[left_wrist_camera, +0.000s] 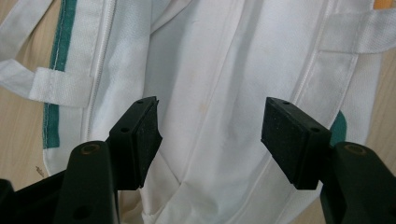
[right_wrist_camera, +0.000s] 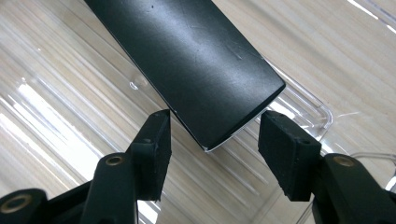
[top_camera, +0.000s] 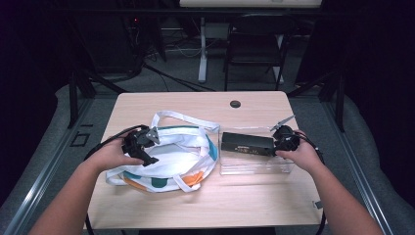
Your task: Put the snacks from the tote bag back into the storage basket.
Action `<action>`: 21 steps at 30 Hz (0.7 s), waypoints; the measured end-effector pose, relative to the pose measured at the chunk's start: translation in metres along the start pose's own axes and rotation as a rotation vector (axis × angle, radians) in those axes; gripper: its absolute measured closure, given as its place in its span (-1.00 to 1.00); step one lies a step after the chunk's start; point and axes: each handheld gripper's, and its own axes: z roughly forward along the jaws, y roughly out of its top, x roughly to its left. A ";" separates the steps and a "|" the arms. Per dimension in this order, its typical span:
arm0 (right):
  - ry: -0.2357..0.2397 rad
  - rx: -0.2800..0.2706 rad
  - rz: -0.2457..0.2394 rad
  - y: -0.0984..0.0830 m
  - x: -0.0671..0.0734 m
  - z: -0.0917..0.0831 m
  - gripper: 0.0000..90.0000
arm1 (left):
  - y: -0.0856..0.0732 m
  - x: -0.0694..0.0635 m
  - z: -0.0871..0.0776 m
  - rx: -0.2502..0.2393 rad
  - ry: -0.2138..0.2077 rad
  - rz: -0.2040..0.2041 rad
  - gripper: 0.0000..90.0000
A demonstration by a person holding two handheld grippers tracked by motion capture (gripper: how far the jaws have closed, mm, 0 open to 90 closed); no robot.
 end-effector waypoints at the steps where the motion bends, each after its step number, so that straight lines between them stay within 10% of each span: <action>1: -0.004 -0.006 0.007 0.001 0.000 0.001 -0.02 | 0.000 0.000 0.000 0.000 0.000 -0.003 -0.19; 21: -0.057 0.000 0.102 0.024 0.003 0.013 -0.13 | -0.009 0.001 0.001 -0.004 0.003 -0.020 -0.19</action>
